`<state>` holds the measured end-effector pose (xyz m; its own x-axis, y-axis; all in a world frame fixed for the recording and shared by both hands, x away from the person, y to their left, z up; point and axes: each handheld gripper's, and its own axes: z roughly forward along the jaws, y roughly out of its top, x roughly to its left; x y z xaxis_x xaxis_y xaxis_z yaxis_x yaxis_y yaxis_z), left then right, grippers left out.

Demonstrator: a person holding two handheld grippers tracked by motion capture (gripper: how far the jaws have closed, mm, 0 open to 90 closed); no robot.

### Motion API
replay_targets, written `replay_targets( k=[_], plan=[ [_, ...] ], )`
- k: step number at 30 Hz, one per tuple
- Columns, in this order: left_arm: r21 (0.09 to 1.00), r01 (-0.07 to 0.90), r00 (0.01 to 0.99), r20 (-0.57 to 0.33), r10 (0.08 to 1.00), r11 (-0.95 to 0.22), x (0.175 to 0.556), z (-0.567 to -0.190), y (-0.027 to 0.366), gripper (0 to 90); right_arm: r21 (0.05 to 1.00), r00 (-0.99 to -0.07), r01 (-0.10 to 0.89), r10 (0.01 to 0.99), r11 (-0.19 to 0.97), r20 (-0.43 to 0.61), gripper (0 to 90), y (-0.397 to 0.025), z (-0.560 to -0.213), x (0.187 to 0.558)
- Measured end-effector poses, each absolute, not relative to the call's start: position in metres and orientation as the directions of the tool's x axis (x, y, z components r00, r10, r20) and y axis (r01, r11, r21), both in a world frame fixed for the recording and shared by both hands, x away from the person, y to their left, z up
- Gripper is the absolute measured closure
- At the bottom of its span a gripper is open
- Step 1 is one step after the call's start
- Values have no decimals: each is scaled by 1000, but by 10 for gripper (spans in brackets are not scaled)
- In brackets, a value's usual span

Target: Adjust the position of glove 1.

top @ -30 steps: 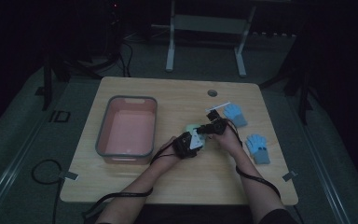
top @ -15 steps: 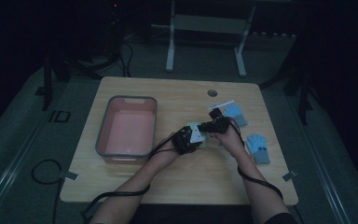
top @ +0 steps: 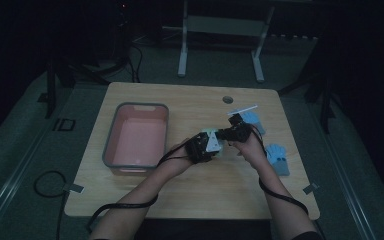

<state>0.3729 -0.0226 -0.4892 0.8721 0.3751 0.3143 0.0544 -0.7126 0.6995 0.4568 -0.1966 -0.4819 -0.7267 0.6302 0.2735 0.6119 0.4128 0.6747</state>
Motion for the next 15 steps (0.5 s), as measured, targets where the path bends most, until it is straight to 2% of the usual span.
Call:
replay_targets(
  k=[15],
  plan=[
    [664, 0, 871, 367, 326, -748, 364, -463, -4, 754, 704, -753, 584, 594, 404, 284, 749, -182, -458, 450]
  ],
)
